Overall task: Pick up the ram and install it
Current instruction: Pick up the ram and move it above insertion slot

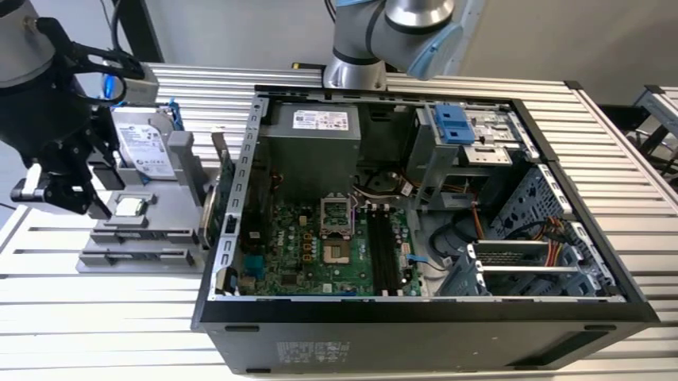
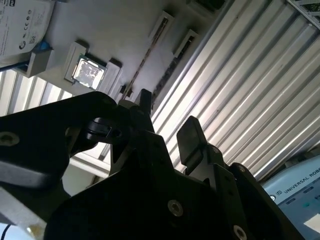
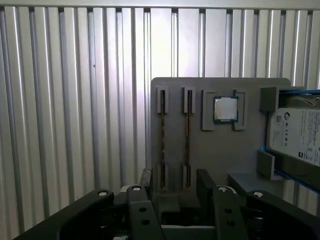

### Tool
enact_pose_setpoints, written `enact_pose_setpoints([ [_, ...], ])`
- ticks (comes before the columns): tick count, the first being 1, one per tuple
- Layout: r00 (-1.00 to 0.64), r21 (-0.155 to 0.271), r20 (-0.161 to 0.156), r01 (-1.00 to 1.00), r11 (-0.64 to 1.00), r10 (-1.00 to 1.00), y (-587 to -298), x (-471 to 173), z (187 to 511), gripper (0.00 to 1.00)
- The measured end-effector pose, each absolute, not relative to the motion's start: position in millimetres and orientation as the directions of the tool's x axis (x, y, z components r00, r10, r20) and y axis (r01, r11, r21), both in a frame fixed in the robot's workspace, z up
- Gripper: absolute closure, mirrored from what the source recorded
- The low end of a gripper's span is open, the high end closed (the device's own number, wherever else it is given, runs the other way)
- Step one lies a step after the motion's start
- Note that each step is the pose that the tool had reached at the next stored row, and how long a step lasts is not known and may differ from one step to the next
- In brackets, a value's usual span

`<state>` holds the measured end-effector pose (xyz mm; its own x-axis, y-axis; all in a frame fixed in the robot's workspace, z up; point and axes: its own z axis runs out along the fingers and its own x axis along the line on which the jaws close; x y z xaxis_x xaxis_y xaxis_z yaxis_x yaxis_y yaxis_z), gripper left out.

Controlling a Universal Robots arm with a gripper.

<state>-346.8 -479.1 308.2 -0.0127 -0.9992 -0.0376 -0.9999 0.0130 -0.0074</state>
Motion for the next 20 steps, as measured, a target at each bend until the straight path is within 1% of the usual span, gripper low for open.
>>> enact_pose_setpoints([
  [20,-0.01,-0.009,-0.038,-1.0,0.011,-0.999,-475,-357,270,0.0],
])
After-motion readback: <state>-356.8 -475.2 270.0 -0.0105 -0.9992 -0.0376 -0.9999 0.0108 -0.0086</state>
